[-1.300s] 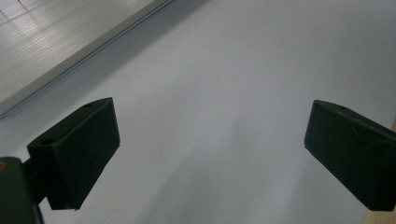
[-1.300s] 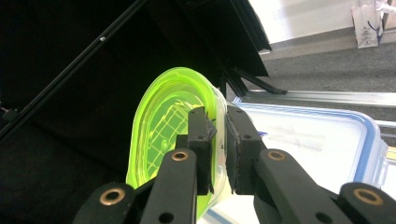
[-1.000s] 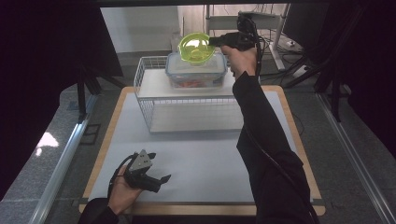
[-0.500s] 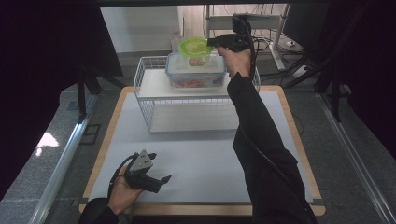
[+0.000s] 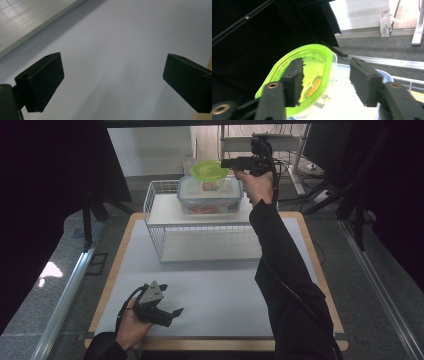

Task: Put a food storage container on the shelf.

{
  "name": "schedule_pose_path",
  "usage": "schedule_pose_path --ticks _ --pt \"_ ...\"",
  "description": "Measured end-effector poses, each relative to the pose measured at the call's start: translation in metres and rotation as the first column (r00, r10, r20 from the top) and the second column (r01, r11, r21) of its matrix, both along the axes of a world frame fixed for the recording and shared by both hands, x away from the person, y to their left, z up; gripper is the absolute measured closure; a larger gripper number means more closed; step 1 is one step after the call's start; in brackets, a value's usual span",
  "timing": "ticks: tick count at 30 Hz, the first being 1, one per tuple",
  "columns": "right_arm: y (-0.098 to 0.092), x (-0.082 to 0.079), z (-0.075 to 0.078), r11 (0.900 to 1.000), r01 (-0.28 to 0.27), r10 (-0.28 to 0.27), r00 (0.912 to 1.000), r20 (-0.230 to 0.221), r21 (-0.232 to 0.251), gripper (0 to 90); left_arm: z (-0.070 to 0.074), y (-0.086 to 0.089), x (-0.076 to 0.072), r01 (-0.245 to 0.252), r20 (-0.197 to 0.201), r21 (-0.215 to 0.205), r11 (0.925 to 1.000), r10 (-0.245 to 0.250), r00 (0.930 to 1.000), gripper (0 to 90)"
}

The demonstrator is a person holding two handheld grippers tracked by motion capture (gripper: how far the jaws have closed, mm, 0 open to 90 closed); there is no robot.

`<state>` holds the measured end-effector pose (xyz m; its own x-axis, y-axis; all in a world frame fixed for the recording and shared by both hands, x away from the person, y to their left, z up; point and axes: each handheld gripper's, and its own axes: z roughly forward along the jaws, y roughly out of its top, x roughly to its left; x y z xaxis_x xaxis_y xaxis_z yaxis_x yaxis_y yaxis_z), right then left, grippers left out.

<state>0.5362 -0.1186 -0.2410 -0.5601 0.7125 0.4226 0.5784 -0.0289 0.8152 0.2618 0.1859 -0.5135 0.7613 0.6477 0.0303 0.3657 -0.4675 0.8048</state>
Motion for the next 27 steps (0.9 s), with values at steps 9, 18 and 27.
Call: schedule_pose_path --ticks 9,18,27 --pt "-0.01 -0.017 -0.001 0.994 -0.062 0.069 0.9948 0.076 -0.091 25.2 0.0 0.0 0.0 -0.002 0.001 0.0 1.0 0.002 1.0 3.5" --pt "-0.021 -0.037 -0.015 0.986 -0.081 0.098 0.9887 0.113 -0.144 14.8 0.0 0.0 0.0 -0.004 0.005 -0.003 1.0 0.004 1.0 3.4" --pt "-0.026 -0.062 -0.032 0.98 -0.128 0.15 0.9785 0.142 -0.15 9.6 0.0 0.0 0.0 -0.004 0.011 -0.027 0.9996 0.004 0.9999 2.7"
